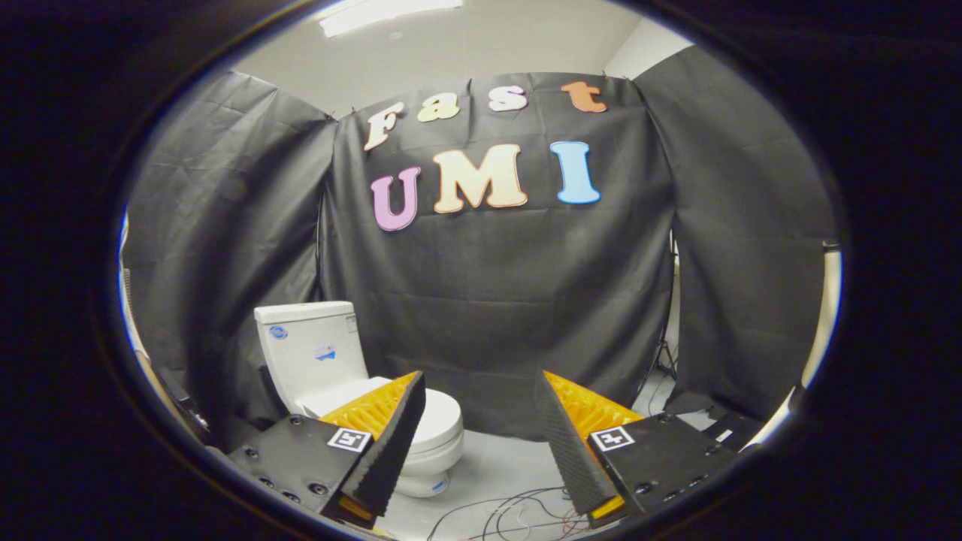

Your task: Open the toilet lid.

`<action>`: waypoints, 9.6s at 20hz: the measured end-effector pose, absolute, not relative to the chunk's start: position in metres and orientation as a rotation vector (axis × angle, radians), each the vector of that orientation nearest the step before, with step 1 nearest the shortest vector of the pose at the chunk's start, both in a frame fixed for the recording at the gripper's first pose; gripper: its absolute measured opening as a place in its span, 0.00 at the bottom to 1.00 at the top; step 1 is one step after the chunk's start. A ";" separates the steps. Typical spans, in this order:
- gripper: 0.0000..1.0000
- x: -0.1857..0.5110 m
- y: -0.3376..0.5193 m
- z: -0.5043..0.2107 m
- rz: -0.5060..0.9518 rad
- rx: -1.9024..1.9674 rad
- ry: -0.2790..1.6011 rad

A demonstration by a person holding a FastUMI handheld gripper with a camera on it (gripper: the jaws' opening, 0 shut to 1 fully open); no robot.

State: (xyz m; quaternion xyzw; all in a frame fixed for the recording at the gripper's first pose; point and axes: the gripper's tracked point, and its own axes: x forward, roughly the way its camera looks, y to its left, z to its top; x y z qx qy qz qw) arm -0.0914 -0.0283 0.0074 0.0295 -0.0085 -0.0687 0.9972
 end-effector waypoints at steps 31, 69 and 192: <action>0.85 0.017 0.008 0.061 -0.224 0.164 -0.164; 0.81 0.051 0.182 -0.307 -0.697 1.319 -0.333; 0.31 0.248 0.486 -0.002 0.272 -0.042 0.162</action>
